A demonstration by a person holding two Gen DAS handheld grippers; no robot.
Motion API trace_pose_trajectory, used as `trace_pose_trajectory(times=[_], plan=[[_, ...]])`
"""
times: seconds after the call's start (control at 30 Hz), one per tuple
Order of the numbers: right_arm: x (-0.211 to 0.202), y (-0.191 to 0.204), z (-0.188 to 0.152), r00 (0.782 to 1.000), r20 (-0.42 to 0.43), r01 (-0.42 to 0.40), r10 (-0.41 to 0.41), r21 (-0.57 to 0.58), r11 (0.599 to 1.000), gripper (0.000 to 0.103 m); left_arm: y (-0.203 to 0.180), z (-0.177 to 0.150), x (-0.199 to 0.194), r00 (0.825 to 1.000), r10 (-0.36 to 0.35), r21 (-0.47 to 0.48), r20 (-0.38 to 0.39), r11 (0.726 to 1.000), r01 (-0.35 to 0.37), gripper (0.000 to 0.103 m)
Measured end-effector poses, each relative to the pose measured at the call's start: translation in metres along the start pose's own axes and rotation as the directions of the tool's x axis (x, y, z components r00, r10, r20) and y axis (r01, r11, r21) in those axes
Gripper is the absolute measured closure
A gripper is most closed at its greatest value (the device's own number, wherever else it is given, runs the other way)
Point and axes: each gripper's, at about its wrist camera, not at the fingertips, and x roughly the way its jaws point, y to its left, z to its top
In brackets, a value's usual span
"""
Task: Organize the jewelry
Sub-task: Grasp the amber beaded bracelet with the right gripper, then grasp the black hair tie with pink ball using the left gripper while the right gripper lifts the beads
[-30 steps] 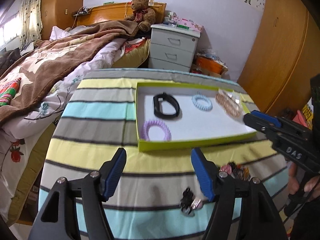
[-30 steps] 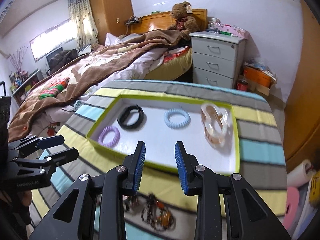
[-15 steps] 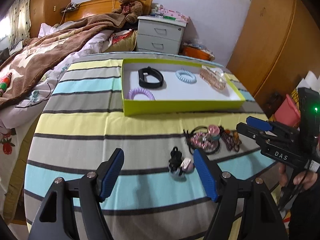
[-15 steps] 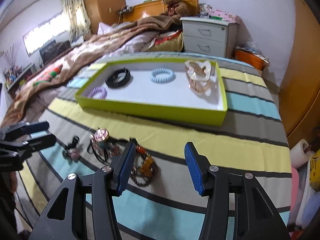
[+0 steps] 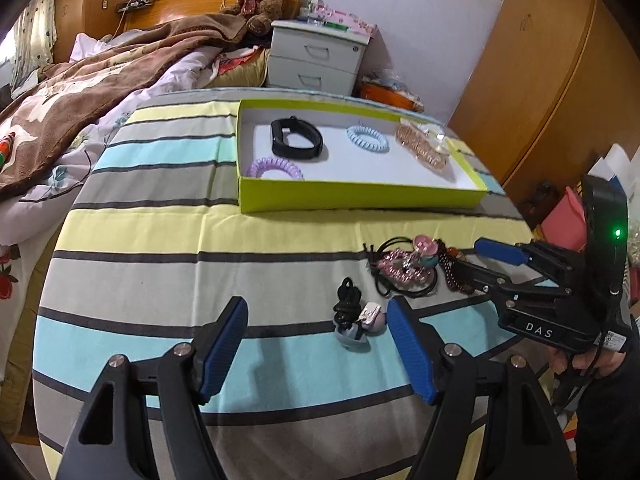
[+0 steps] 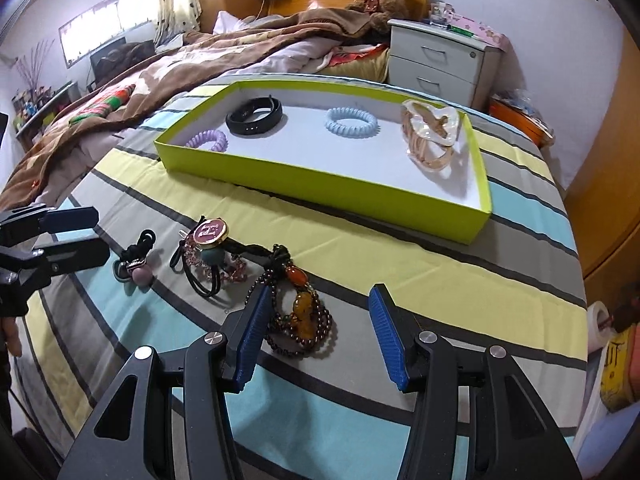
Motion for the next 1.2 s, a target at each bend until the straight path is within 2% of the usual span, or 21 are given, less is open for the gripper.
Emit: trace_pose_trajectory(times=[0.17,0.23,0.3,0.37,0.43,0.5,0.57,0.8,1.03,1.2], plan=[[0.002,-0.001,0.001,1.0,-0.004,-0.011,0.011,0.008,1.0,0.052,0.0,-0.003,0.002,1.0,0.001,-0.001,-0.018,1.0,-0.001,0.025],[0.002,-0.001,0.002,0.999,-0.006,-0.032,0.032,0.007,0.999,0.061,0.001,-0.004,0.001,1.0,0.002,-0.002,-0.022,1.0,-0.002,0.024],[0.003,0.0,0.003,0.999,-0.006,-0.051,0.051,0.009,0.999,0.069,0.002,-0.005,0.002,0.999,0.008,0.008,-0.035,1.0,-0.008,0.013],[0.003,0.003,0.004,0.998,-0.004,-0.056,0.056,0.003,0.998,0.072,0.003,-0.006,0.0,0.999,0.006,0.007,-0.034,1.0,-0.006,0.012],[0.003,0.004,0.004,0.997,-0.004,-0.077,0.077,0.006,0.997,0.082,0.004,-0.007,-0.001,1.0,-0.003,-0.002,-0.031,1.0,0.003,0.012],[0.002,0.005,0.003,0.997,-0.001,-0.077,0.078,0.007,0.997,0.082,0.005,-0.007,-0.002,1.0,-0.004,-0.013,-0.028,1.0,0.004,0.012],[0.003,0.005,0.002,0.998,-0.003,-0.068,0.068,0.007,0.998,0.088,0.004,-0.007,-0.002,1.0,0.006,-0.012,-0.026,1.0,-0.006,0.012],[-0.006,-0.005,-0.004,0.998,0.033,-0.054,0.052,0.058,0.997,0.091,0.002,-0.008,-0.007,1.0,0.019,-0.003,-0.016,1.0,-0.02,0.012],[-0.029,-0.02,-0.009,0.993,0.113,-0.046,0.031,0.13,0.99,0.092,-0.002,-0.009,-0.002,0.999,0.017,-0.011,-0.032,1.0,-0.017,0.013],[-0.045,-0.03,-0.011,0.986,0.165,-0.055,0.027,0.167,0.984,0.092,-0.006,-0.008,0.005,0.999,0.023,-0.012,-0.038,1.0,-0.023,0.017]])
